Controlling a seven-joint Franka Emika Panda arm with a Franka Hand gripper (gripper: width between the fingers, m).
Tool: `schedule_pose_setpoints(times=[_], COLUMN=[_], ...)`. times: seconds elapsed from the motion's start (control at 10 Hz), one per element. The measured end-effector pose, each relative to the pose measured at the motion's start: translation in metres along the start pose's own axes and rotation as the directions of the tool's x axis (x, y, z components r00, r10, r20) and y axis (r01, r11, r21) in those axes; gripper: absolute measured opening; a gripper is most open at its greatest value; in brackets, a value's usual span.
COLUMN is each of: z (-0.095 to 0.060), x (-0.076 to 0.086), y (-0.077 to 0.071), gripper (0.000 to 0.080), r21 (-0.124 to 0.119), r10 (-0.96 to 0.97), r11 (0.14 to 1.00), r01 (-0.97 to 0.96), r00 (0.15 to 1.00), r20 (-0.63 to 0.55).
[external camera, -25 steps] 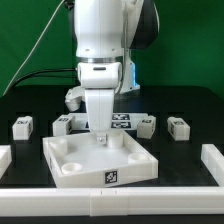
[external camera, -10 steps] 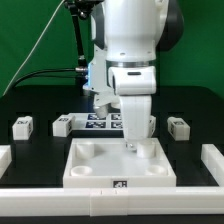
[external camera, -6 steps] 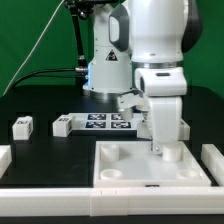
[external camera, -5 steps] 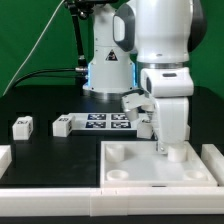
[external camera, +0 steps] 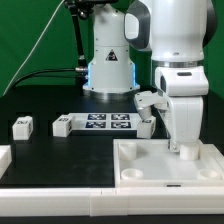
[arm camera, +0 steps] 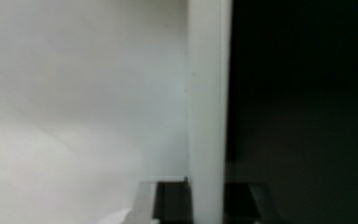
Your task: Assemble one leg
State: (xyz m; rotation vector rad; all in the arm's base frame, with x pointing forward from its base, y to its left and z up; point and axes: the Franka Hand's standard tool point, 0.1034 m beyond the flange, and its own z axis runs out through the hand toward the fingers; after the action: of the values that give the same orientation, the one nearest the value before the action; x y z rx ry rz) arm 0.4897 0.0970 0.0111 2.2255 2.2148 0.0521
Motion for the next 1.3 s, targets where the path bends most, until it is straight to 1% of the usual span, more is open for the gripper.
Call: schedule_pose_setpoints(times=[0.1,0.2,0.3,0.4,0.5,0.6,0.7,1.0,1.1,1.3], z=[0.000,0.000,0.001,0.001,0.001,0.001,0.001,0.001,-0.005,-0.027], x=[0.000,-0.001,-0.001,-0.001,-0.001,-0.001,-0.001,-0.001,0.002,0.014], y=[0.000,0.000,0.000,0.000,0.000,0.000,0.000,0.000,-0.001,-0.005], gripper=[0.0061,0.0250,0.0250,0.0450,0.0575,0.0575,0.0635,0.0646,0.0649,0.0649], r21=[0.000,0.001,0.001,0.001,0.001,0.002,0.002,0.002,-0.005,-0.031], r10=[0.001,0.001,0.001,0.002,0.002,0.002,0.003,0.004,0.029,0.087], r11=[1.000,1.000,1.000,1.000,1.000,1.000,1.000,1.000,1.000,0.996], r01=[-0.001,-0.001,-0.001,-0.002,-0.002,-0.002,-0.003,-0.004,-0.029,-0.087], r00=[1.000,1.000,1.000,1.000,1.000,1.000,1.000,1.000,1.000,0.996], r20=[0.000,0.000,0.000,0.000,0.000,0.000,0.000,0.000,0.000,0.000])
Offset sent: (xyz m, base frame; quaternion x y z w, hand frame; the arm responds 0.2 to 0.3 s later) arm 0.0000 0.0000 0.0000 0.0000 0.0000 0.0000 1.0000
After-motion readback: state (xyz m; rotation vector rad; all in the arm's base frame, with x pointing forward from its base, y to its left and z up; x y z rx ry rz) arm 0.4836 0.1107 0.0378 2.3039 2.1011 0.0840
